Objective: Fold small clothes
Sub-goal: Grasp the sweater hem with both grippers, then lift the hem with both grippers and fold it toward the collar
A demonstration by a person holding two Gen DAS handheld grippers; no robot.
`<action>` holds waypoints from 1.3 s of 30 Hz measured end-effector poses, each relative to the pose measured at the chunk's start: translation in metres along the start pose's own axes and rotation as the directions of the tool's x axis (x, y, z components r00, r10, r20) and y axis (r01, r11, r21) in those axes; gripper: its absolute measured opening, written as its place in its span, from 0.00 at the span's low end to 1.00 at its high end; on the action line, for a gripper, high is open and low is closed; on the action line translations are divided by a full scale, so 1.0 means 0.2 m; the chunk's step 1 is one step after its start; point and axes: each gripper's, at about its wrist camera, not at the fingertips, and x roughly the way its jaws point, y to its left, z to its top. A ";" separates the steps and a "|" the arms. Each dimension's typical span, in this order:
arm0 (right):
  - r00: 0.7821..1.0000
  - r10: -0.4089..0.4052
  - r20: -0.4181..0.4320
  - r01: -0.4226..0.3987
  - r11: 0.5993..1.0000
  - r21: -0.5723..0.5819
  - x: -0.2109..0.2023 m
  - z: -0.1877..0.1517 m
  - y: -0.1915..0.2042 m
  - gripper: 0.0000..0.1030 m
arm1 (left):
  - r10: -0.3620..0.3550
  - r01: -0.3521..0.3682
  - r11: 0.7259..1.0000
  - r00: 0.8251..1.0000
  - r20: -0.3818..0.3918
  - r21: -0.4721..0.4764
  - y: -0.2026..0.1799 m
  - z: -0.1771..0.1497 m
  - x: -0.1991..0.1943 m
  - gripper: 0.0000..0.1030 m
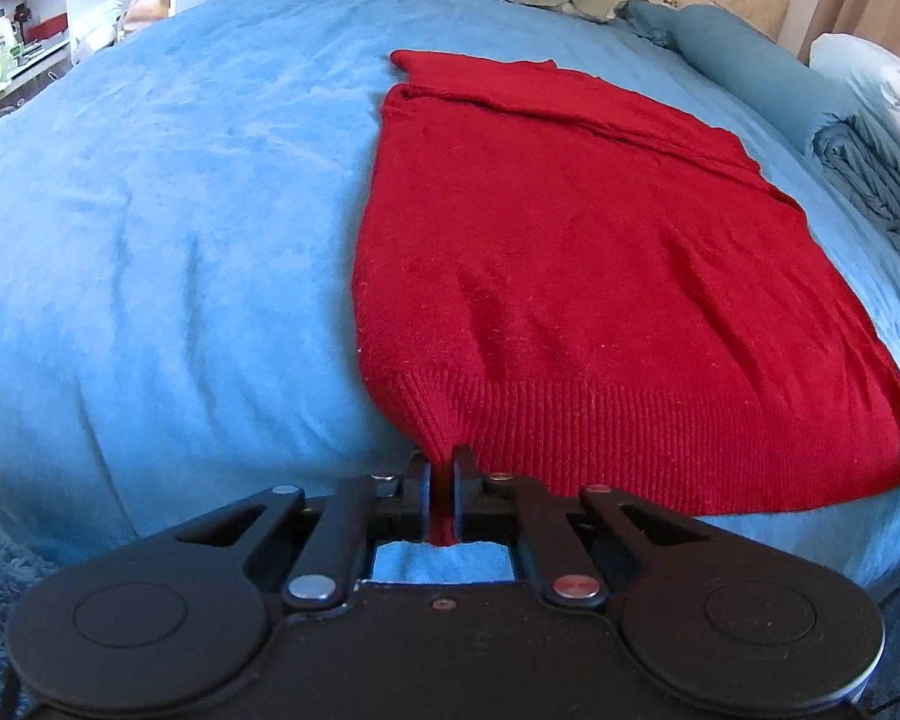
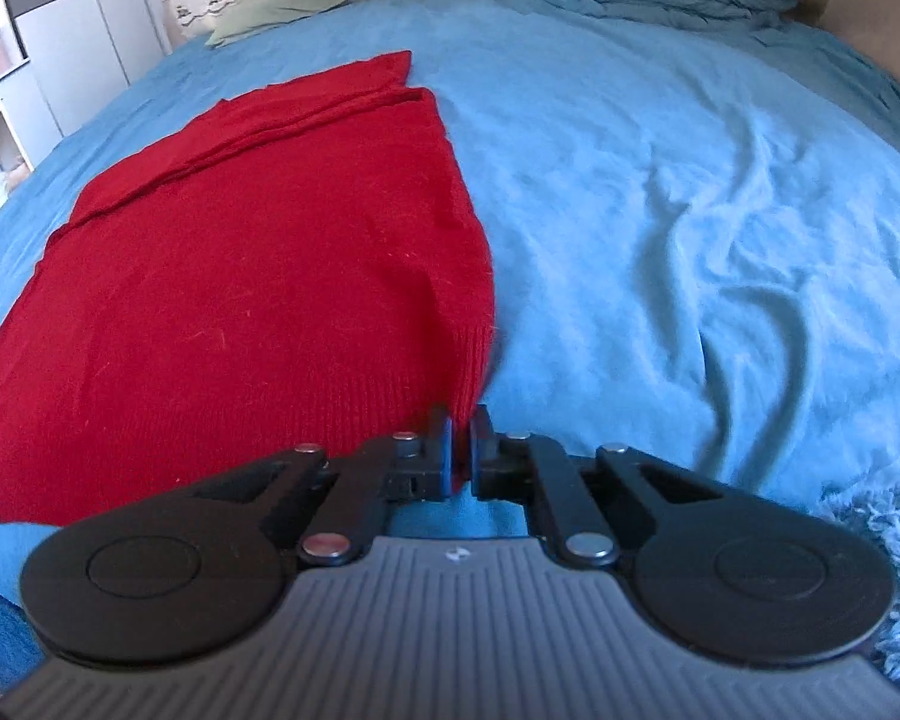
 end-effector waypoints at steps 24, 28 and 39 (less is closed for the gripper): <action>0.943 0.259 0.209 -0.270 0.963 0.023 0.00 1.25 0.09 0.20 | -0.154 0.180 0.983 0.923 0.353 -0.043 -0.05 1.24 -0.16 0.05; 0.938 0.266 0.221 -0.279 0.960 0.029 0.24 1.62 0.20 0.20 | -0.098 0.126 0.991 0.928 0.358 -0.055 -0.09 1.53 0.07 0.05; 0.973 0.203 0.108 -0.216 0.968 0.125 1.27 1.83 0.29 0.20 | 0.001 0.040 0.982 0.977 0.212 -0.186 -0.03 1.75 0.94 0.05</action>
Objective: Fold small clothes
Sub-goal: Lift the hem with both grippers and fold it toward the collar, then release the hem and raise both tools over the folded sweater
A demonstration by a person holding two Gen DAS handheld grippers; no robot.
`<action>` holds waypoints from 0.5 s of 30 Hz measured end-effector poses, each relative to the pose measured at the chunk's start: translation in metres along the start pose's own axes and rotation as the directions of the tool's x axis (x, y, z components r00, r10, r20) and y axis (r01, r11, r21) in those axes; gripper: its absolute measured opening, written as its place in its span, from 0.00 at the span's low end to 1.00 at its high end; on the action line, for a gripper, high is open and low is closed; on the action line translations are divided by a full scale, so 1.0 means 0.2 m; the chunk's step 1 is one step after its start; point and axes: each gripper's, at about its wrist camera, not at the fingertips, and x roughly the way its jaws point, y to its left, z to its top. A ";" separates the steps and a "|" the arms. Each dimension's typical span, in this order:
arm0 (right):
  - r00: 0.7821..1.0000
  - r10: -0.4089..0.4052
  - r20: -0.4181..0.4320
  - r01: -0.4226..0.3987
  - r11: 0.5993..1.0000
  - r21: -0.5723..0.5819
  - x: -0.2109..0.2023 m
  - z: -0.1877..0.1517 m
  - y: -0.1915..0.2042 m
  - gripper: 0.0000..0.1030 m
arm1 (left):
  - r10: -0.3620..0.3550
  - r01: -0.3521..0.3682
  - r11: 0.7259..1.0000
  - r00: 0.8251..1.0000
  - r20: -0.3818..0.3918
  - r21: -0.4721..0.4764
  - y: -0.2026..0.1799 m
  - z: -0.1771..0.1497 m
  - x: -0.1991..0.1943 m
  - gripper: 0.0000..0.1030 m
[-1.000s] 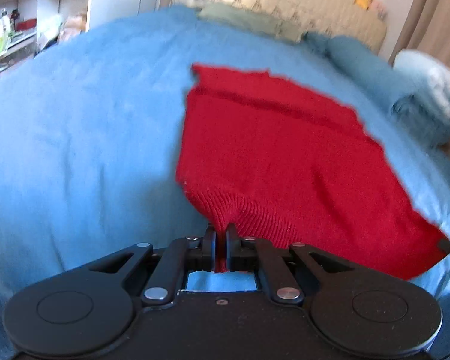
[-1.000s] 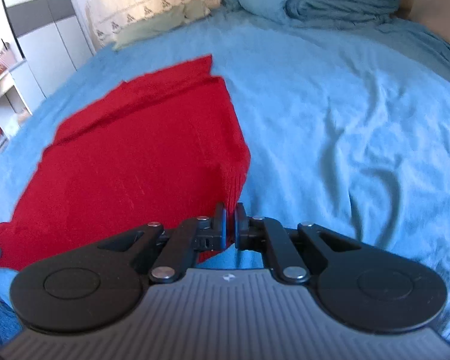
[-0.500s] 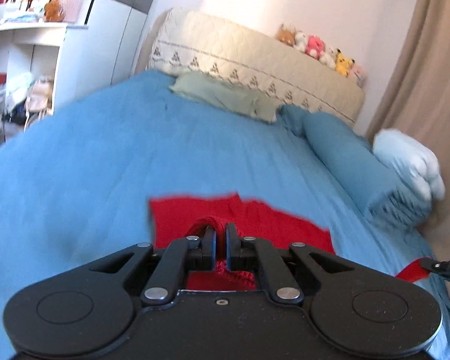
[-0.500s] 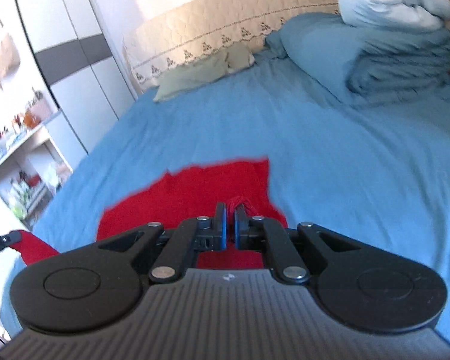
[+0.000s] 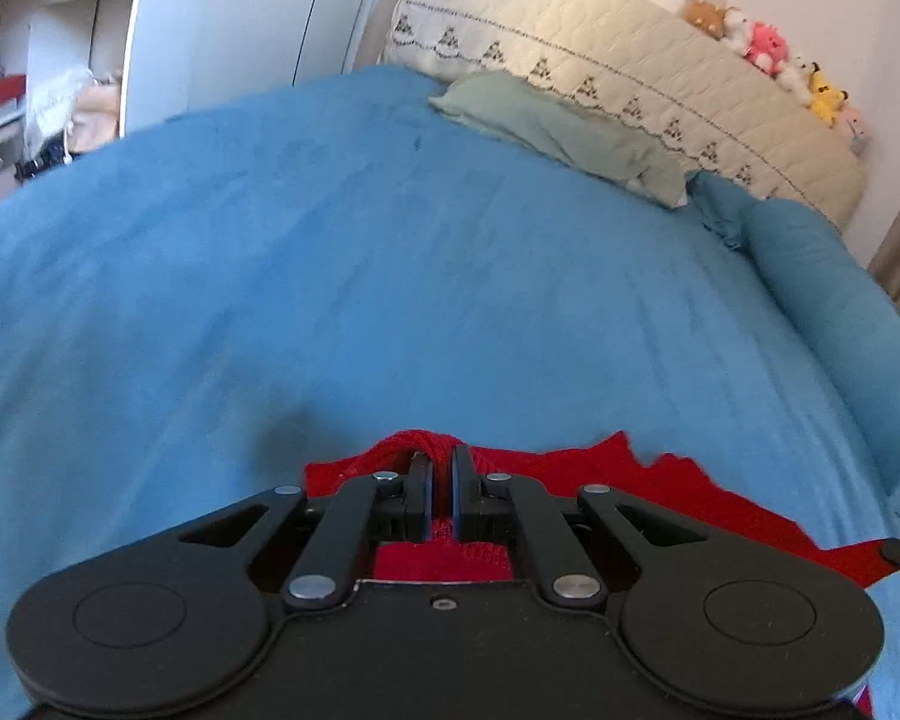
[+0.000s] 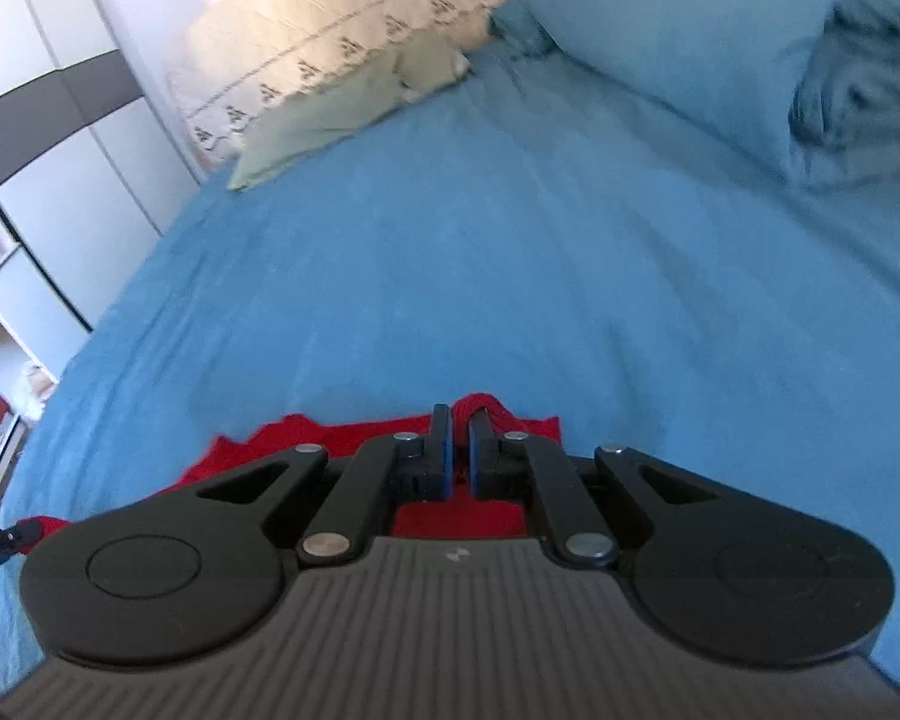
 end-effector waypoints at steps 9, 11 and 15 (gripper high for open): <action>0.999 -0.024 -0.021 0.022 0.997 -0.069 0.33 0.01 -0.03 0.22 | 0.075 -0.076 0.997 0.996 -0.046 -0.021 -0.03 0.07 0.29 0.11; 0.999 -0.040 -0.019 0.038 0.994 -0.105 0.37 0.00 -0.02 0.33 | 0.126 -0.126 0.992 0.992 -0.019 0.018 -0.05 0.07 0.27 0.49; 0.991 -0.062 0.115 0.086 0.973 -0.214 0.23 -0.05 0.03 0.99 | 0.213 -0.231 0.965 0.967 0.137 0.127 -0.11 0.05 0.10 0.92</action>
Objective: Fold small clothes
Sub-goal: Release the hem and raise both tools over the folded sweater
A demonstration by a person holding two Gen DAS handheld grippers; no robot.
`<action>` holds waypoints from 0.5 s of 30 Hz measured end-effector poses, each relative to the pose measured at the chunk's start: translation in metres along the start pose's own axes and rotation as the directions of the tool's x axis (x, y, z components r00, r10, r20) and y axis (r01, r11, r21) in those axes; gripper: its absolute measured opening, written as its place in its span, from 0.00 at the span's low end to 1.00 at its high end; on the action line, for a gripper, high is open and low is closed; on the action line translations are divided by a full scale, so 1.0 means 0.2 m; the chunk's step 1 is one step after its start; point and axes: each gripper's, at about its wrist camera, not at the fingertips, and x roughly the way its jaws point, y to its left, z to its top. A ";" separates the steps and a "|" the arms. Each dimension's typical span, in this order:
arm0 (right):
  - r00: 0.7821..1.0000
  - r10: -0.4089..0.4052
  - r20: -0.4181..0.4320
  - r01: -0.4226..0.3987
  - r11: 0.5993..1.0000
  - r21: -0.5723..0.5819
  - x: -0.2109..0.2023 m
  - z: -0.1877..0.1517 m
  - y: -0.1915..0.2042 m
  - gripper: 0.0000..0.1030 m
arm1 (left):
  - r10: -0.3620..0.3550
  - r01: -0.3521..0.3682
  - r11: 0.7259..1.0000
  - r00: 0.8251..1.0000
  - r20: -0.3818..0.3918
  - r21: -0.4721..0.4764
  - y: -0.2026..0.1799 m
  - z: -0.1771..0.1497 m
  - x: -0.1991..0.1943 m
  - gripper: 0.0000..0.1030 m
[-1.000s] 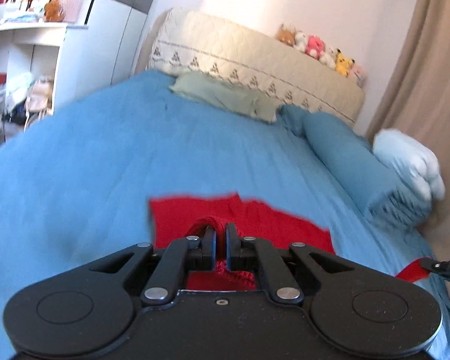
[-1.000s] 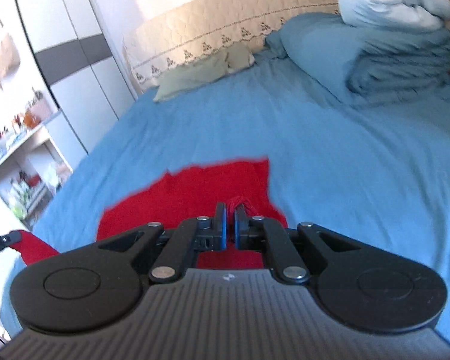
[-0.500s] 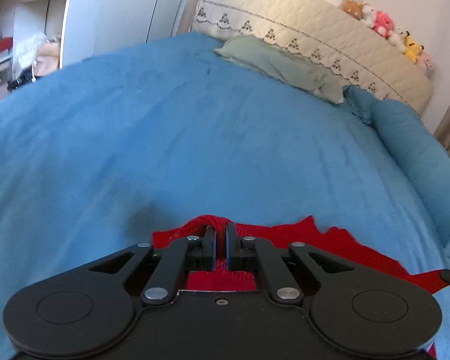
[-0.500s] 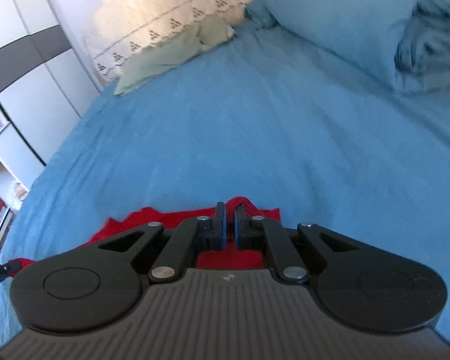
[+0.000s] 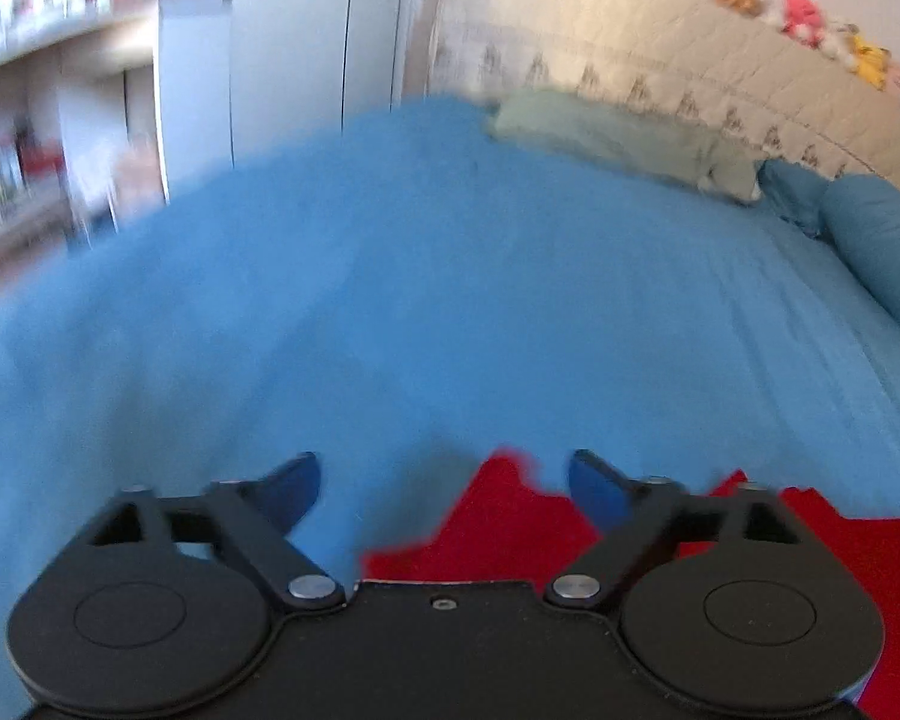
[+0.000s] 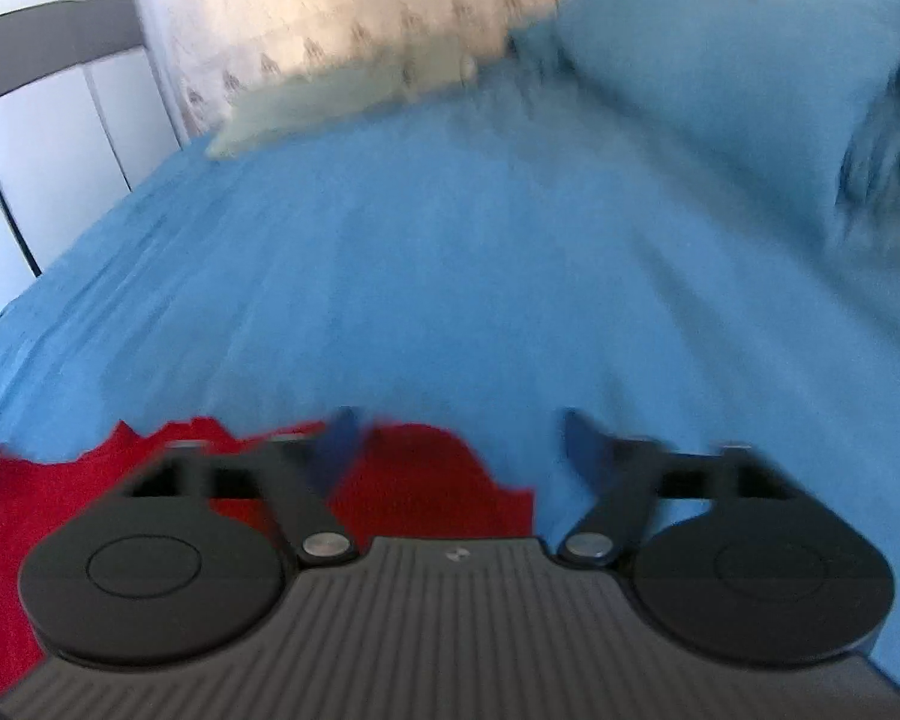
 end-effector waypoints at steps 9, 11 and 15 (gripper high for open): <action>0.996 0.088 0.031 -0.081 0.980 -0.180 -0.23 -0.22 0.11 1.00 | -0.125 0.141 0.966 0.988 -0.085 0.218 -0.05 -0.30 -0.25 0.95; 0.992 0.128 0.013 -0.125 0.979 -0.164 -0.24 -0.27 0.12 1.00 | -0.188 0.213 0.958 0.972 -0.140 0.192 -0.05 -0.36 -0.26 0.95; 0.989 0.137 -0.055 -0.144 0.979 -0.147 -0.20 -0.34 0.16 1.00 | -0.198 0.230 0.962 0.959 -0.204 0.148 -0.03 -0.46 -0.20 0.95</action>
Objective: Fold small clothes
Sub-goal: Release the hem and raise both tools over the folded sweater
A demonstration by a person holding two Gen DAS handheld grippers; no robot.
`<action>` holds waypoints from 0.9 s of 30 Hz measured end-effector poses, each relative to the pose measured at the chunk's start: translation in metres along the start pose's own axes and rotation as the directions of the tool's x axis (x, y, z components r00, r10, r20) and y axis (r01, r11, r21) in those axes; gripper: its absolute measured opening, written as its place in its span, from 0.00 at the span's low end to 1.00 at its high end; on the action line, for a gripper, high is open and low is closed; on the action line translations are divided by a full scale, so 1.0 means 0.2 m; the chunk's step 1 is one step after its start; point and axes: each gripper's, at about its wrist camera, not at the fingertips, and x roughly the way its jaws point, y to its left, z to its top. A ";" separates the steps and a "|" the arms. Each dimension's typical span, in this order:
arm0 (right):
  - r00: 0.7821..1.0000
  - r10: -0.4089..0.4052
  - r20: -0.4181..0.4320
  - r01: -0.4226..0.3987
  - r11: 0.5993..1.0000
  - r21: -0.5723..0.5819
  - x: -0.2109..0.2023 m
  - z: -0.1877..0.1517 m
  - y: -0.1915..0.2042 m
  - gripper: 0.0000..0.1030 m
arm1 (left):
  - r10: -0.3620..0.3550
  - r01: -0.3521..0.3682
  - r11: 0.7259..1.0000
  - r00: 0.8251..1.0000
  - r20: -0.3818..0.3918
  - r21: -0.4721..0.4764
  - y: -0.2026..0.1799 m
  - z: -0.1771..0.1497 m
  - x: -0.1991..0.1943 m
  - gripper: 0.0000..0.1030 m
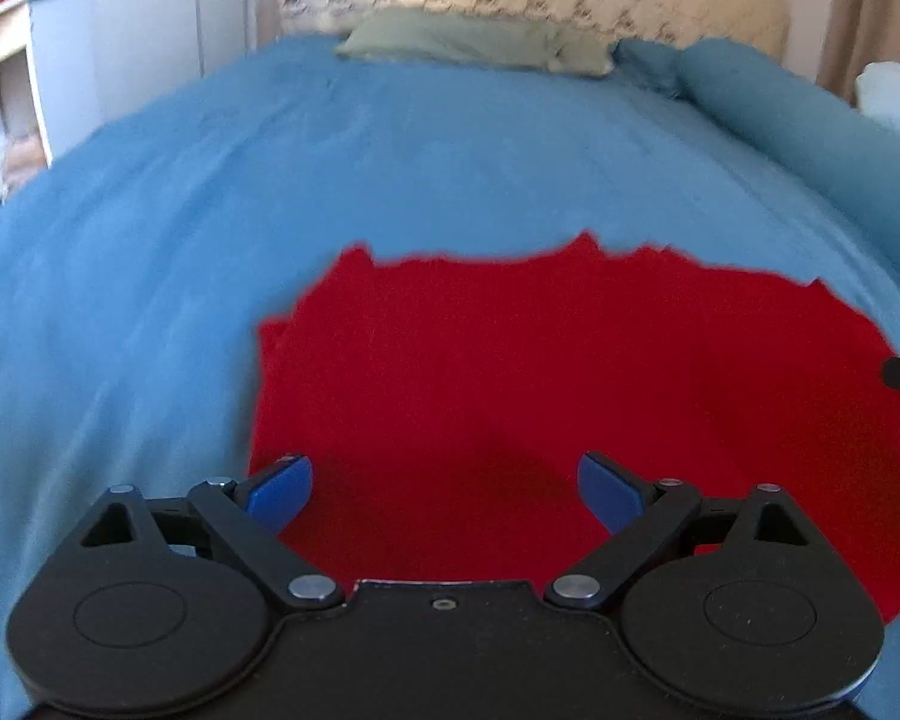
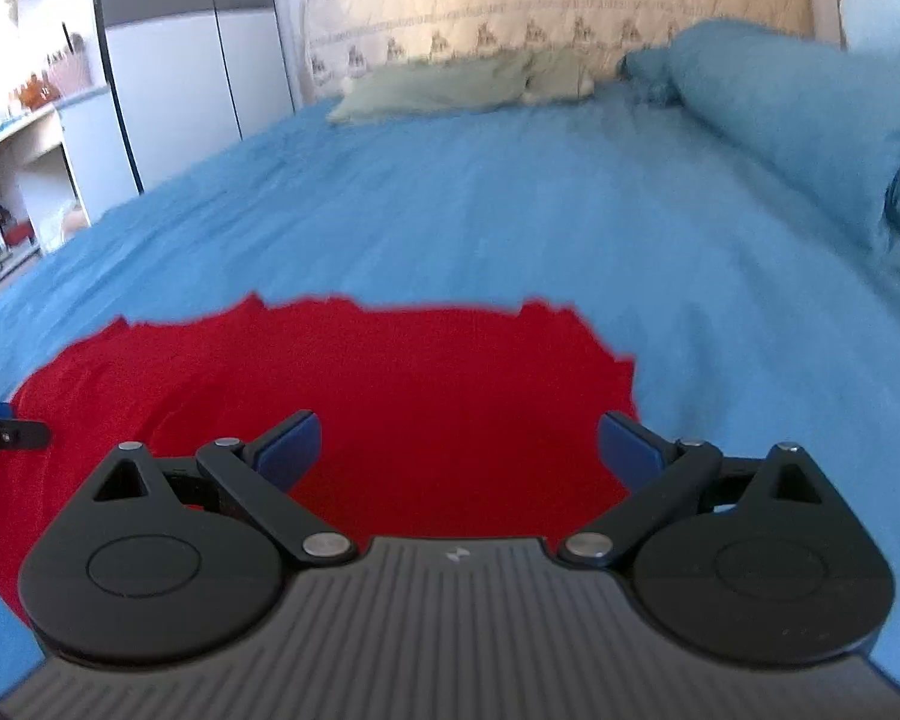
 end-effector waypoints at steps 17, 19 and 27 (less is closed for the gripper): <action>0.999 -0.041 0.031 0.037 0.993 0.114 -0.32 0.08 -0.06 1.00 | 0.003 -0.003 1.000 0.998 -0.060 0.001 -0.13 0.04 -0.22 1.00; 0.996 -0.063 0.062 0.060 0.997 0.049 -0.50 0.13 -0.04 1.00 | -0.015 0.015 1.000 0.999 -0.031 0.013 -0.17 0.05 -0.33 1.00; 0.997 -0.072 -0.012 0.072 0.997 0.009 -0.94 0.18 -0.02 1.00 | -0.088 0.087 0.996 0.994 0.058 0.012 -0.32 0.07 -0.55 1.00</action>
